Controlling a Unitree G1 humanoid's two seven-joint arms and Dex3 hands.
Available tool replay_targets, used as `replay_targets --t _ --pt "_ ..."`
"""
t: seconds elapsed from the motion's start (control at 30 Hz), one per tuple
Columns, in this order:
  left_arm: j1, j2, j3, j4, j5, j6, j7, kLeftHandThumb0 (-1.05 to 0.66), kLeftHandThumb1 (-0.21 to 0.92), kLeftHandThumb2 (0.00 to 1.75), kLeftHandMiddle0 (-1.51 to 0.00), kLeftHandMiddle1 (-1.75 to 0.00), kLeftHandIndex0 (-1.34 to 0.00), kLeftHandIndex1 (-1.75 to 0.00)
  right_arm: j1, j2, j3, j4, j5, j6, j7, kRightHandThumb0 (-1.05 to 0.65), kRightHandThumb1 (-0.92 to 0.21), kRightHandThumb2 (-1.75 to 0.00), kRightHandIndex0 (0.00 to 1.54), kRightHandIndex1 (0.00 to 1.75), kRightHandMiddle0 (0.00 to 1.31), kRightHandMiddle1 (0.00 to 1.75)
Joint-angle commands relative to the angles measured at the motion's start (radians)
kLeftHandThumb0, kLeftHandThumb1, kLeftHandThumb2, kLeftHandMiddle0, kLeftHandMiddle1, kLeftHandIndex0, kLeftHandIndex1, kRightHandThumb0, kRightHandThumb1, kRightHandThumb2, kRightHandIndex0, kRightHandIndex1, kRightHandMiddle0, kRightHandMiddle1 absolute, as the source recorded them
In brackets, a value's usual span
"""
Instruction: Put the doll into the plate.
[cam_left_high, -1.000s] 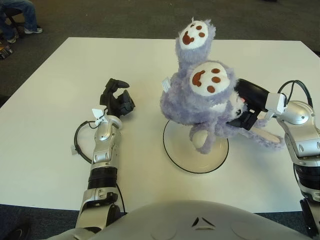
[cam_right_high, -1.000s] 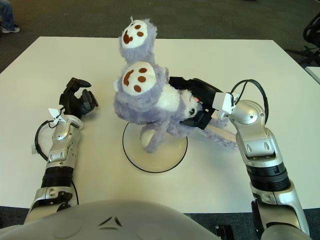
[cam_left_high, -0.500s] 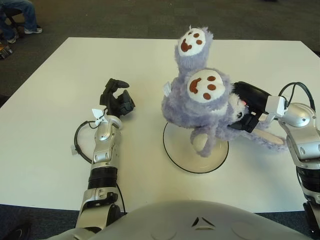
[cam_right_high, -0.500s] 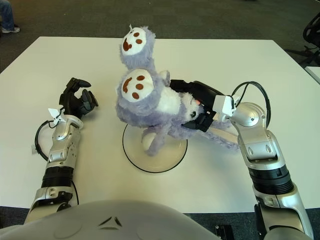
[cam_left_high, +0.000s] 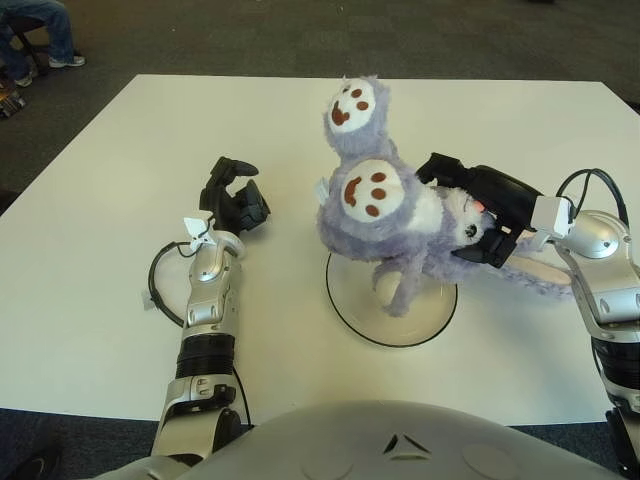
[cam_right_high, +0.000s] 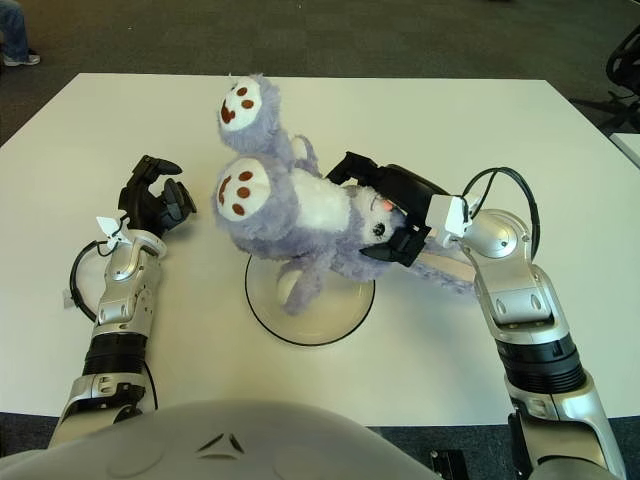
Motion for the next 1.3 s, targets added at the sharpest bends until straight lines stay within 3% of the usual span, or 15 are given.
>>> replay_targets --t 0.0,0.43,0.9,0.93,0.97,1.0,1.1,1.27 --pt "0.005 -0.009 0.001 0.007 -0.002 -0.013 0.006 -0.44 0.42 1.18 -1.12 -1.75 -0.52 -1.75 0.004 0.011 -0.015 -0.014 0.004 -0.028 -0.024 0.52 -0.18 -1.47 0.71 1.74 0.00 0.66" --pt "0.008 -0.009 -0.005 0.010 0.006 -0.019 0.004 -0.45 0.41 1.19 -1.12 -1.75 -0.53 -1.75 0.012 0.025 0.009 0.030 -0.014 -0.098 -0.039 0.51 -0.20 -1.44 0.69 1.74 0.00 0.39" --pt "0.010 -0.021 0.000 0.005 -0.007 -0.018 0.010 -0.45 0.40 1.22 -1.13 -1.75 -0.55 -1.75 0.011 0.018 0.015 0.065 -0.024 -0.167 -0.042 0.52 -0.18 -1.48 0.71 1.75 0.00 0.28" --pt "0.010 -0.022 0.001 0.005 -0.008 -0.017 0.010 -0.45 0.39 1.22 -1.13 -1.75 -0.55 -1.75 0.011 0.018 0.015 0.067 -0.026 -0.172 -0.043 0.30 -0.19 -1.37 0.72 1.75 0.00 0.28" --pt "0.010 -0.022 0.000 0.005 -0.007 -0.018 0.009 -0.45 0.39 1.22 -1.13 -1.75 -0.55 -1.75 0.012 0.020 0.014 0.070 -0.028 -0.179 -0.046 -0.04 -0.25 -1.16 0.73 1.75 0.00 0.29" --pt "0.010 -0.022 0.000 0.005 -0.006 -0.019 0.008 -0.45 0.39 1.22 -1.13 -1.75 -0.55 -1.75 0.013 0.021 0.013 0.072 -0.029 -0.185 -0.048 -0.26 -0.31 -0.99 0.75 1.75 0.00 0.29" --pt "0.011 -0.020 -0.001 0.006 0.002 -0.022 0.010 -0.45 0.39 1.22 -1.13 -1.75 -0.55 -1.75 0.015 0.024 0.011 0.077 -0.030 -0.199 -0.052 -0.54 -0.37 -0.80 0.77 1.75 0.00 0.28" --pt "0.011 -0.019 -0.003 0.007 0.007 -0.024 0.010 -0.45 0.39 1.22 -1.13 -1.75 -0.55 -1.75 0.018 0.023 0.008 0.077 -0.026 -0.204 -0.055 -0.67 -0.42 -0.70 0.79 1.75 0.00 0.25"
